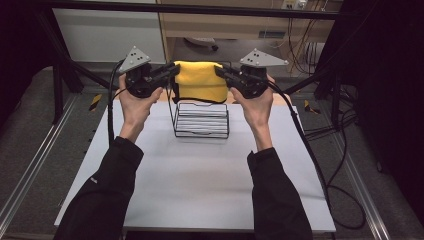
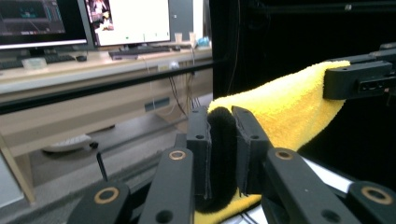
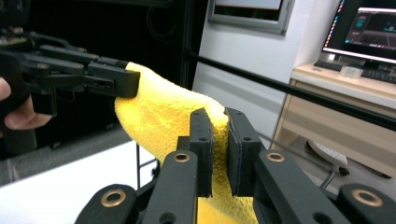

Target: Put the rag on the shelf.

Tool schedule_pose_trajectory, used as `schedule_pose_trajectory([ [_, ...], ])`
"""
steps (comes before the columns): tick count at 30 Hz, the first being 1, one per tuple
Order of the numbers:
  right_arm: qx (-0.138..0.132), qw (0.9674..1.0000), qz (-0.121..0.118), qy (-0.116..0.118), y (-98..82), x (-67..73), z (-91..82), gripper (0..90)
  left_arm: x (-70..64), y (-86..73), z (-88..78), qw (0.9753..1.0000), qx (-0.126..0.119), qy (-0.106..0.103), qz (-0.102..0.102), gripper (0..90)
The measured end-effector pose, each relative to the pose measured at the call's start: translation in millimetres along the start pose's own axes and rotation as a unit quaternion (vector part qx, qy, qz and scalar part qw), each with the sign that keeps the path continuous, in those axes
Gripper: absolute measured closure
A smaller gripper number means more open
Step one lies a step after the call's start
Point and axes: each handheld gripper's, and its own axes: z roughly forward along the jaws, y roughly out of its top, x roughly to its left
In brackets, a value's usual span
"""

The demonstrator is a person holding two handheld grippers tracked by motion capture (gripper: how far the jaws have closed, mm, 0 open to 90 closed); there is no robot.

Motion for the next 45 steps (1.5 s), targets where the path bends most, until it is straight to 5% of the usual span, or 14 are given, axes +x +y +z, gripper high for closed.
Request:
schedule_pose_trajectory([
  [13,0.039,0.9988,-0.001,0.030,-19.4,5.2,-7.9,82.1,-10.3,-11.6,-8.3,0.9987,0.048,-0.012,0.011,75.6],
  [17,0.045,0.9983,-0.003,0.037,-25.9,5.3,-9.0,82.0,-8.9,-5.6,-13.2,0.9970,0.074,-0.020,0.003,69.1],
  [21,0.048,0.9978,-0.007,0.044,-31.2,6.2,-9.7,81.7,-3.9,9.8,-18.0,0.9971,0.075,-0.014,-0.004,65.2],
  [29,0.059,0.9966,-0.027,0.050,-37.4,10.0,-11.1,81.2,-2.8,26.0,-2.7,0.9966,0.082,-0.010,-0.006,80.6],
  [31,0.060,0.9965,-0.029,0.051,-38.8,10.5,-11.2,81.1,-3.0,23.4,2.7,0.9954,0.093,-0.020,-0.016,84.7],
  [39,0.063,0.9962,-0.024,0.055,-42.9,9.4,-11.2,79.0,-9.7,2.4,12.2,0.9863,0.160,-0.041,-0.003,90.0],
  [45,0.056,0.9960,0.006,0.069,-40.8,8.7,-12.9,68.3,-10.3,-6.4,12.5,0.9846,0.169,-0.045,0.003,90.0],
])
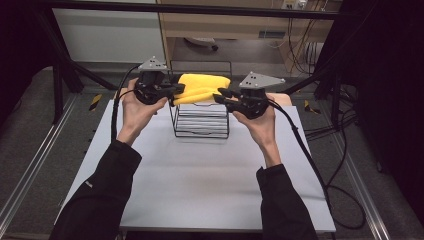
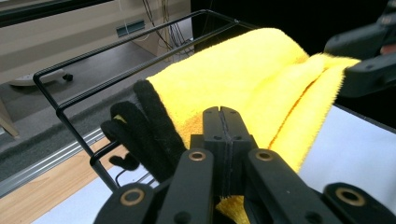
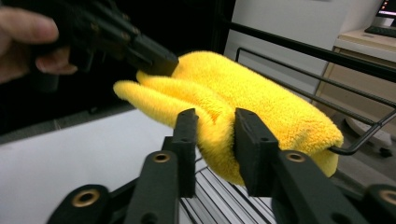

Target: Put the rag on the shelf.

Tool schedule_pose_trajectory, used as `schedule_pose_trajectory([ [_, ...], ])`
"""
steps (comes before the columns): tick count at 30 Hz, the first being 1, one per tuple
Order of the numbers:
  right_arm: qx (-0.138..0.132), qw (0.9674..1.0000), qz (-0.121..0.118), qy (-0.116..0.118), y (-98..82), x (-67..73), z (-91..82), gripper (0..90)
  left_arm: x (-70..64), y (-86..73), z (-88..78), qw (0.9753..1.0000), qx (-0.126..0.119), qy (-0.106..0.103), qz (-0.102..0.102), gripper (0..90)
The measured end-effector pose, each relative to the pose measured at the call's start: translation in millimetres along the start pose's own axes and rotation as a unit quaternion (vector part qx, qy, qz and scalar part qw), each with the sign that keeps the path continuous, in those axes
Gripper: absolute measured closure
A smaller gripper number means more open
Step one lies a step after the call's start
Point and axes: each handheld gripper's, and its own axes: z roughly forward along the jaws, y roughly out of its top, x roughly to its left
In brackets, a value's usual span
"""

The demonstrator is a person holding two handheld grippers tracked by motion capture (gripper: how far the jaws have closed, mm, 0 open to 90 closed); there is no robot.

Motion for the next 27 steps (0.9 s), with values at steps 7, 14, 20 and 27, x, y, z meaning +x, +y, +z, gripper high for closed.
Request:
schedule_pose_trajectory([
  [7,-0.014,0.9996,0.020,-0.013,4.0,-1.3,-0.7,54.9,-1.4,-5.2,3.7,0.9999,0.004,0.000,0.012,90.0],
  [14,-0.012,0.9993,0.030,-0.016,6.5,0.2,1.1,63.1,-2.8,-14.7,7.4,0.9999,0.009,0.004,0.014,90.0],
  [20,0.048,0.9973,0.055,-0.009,-9.7,-0.6,13.1,86.1,-1.3,-26.3,13.8,0.9998,0.017,-0.001,0.009,90.0],
  [27,0.071,0.9934,0.085,-0.033,-35.1,-11.6,26.0,88.5,1.9,-36.4,20.6,0.9997,0.020,0.007,0.009,90.0],
])
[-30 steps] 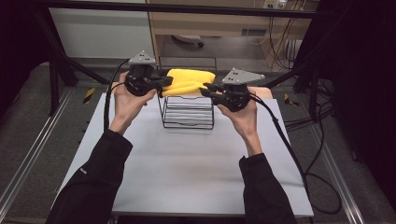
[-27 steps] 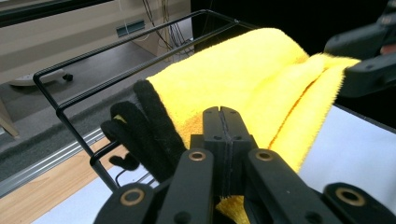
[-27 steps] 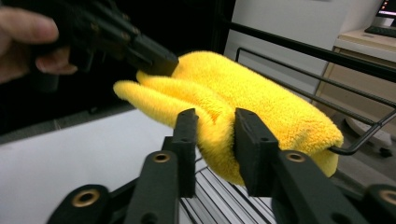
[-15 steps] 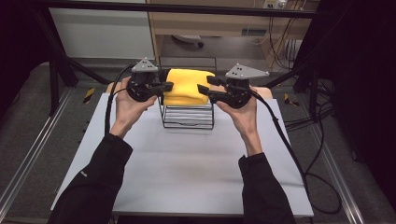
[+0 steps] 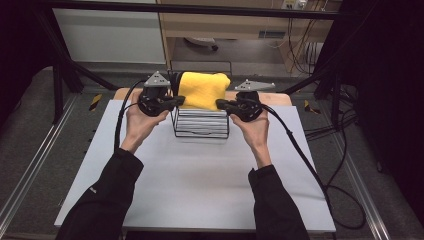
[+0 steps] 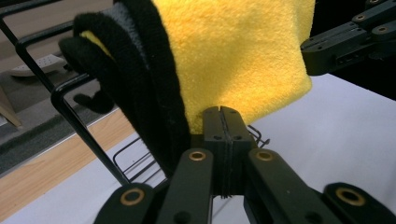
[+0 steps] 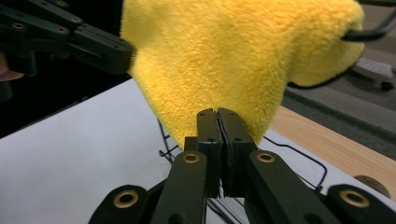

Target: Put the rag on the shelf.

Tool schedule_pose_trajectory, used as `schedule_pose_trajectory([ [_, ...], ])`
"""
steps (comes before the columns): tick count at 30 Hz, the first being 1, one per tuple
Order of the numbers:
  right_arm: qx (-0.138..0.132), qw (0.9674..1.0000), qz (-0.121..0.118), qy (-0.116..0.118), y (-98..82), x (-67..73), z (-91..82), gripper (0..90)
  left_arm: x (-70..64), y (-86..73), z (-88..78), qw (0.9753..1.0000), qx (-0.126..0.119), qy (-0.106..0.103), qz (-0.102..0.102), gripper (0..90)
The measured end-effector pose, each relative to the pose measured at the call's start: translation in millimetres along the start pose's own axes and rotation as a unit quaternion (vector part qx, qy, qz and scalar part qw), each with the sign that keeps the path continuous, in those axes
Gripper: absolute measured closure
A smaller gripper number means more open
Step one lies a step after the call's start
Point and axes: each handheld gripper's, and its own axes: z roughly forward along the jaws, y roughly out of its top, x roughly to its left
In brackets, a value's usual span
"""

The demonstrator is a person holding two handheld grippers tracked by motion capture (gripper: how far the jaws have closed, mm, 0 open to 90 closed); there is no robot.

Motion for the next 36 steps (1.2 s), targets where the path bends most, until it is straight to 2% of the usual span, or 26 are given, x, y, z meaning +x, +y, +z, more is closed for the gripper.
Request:
schedule_pose_trajectory([
  [6,-0.019,0.9996,0.002,-0.023,-5.8,-5.6,9.4,86.6,4.6,-4.8,11.9,0.9999,-0.009,0.010,-0.011,90.0],
  [9,-0.023,0.9994,-0.001,-0.027,-6.4,-6.4,12.0,86.3,5.8,-5.5,14.3,0.9997,-0.016,0.013,-0.014,90.0],
  [15,-0.024,0.9994,-0.010,-0.022,-6.2,-4.2,9.6,83.0,6.0,-6.9,9.3,0.9997,-0.018,0.007,-0.016,89.9],
  [20,-0.031,0.9994,-0.013,-0.009,-3.2,3.0,-3.5,75.7,3.6,-9.3,-2.4,0.9993,-0.029,-0.003,-0.024,86.3],
  [24,-0.035,0.9993,-0.012,-0.006,1.0,6.6,-19.9,65.8,2.1,-10.6,-12.8,0.9994,-0.025,-0.005,-0.023,77.5],
  [29,-0.027,0.9995,-0.008,-0.016,3.2,7.4,-39.7,48.7,-0.5,-15.3,-25.2,0.9995,-0.016,-0.001,-0.026,59.2],
  [33,-0.021,0.9997,0.006,-0.010,-1.2,4.4,-52.0,34.3,-1.3,-25.4,-33.4,0.9995,-0.004,0.006,-0.030,45.6],
  [36,-0.015,0.9996,0.005,-0.022,-7.1,3.1,-60.5,26.8,-1.1,-37.2,-37.8,0.9994,0.004,0.003,-0.035,36.8],
])
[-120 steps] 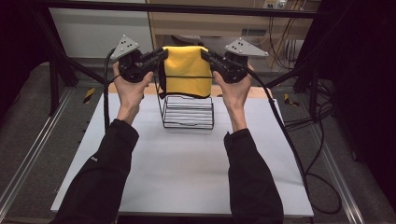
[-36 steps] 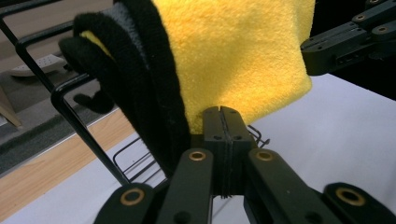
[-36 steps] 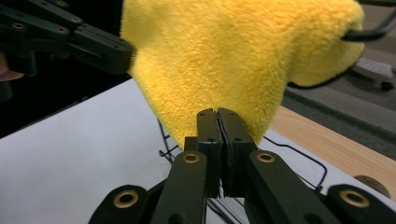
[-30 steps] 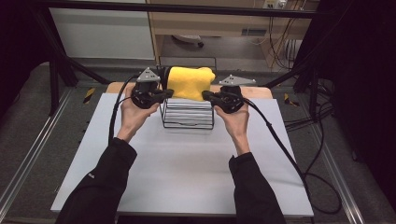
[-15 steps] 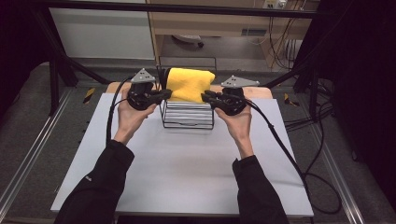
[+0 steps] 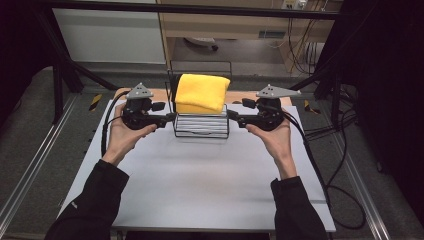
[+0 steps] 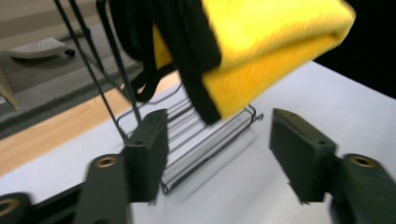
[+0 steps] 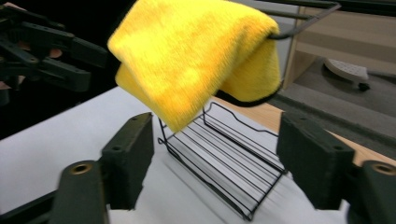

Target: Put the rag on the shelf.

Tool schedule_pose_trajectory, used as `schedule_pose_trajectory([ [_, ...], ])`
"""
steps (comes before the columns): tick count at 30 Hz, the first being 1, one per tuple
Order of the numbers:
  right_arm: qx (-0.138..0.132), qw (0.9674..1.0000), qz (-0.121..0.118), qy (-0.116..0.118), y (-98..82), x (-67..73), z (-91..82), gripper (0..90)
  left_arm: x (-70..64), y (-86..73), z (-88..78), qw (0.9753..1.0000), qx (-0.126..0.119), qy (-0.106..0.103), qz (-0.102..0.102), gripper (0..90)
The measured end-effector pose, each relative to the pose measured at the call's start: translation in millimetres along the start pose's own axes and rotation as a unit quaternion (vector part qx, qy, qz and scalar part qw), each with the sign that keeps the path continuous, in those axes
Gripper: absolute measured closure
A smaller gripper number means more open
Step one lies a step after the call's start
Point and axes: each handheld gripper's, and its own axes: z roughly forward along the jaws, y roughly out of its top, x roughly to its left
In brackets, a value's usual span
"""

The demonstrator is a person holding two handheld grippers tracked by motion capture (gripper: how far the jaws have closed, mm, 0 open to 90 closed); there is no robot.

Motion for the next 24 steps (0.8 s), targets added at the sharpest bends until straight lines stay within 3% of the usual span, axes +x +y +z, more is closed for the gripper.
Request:
schedule_pose_trajectory([
  [3,0.005,1.0000,0.000,-0.006,-7.1,-1.8,-8.4,18.7,0.0,-9.1,-2.5,0.9999,0.010,0.001,0.005,27.6],
  [7,0.007,0.9999,0.005,-0.015,-19.2,-6.1,-18.1,11.6,-0.3,-34.1,-9.3,0.9997,0.022,0.007,0.005,18.0],
  [11,0.012,0.9998,0.012,-0.006,-37.4,-10.0,-23.3,8.6,0.9,-54.6,-13.3,0.9996,0.027,0.012,-0.002,11.3],
  [15,0.027,0.9995,0.017,0.000,-58.9,-11.8,-23.8,6.3,0.6,-76.2,-14.8,0.9994,0.032,0.015,-0.004,6.8],
  [24,0.069,0.9971,0.031,0.013,-117.6,-14.1,-19.9,2.9,0.4,-131.0,-14.3,0.9988,0.042,0.011,-0.023,6.9],
])
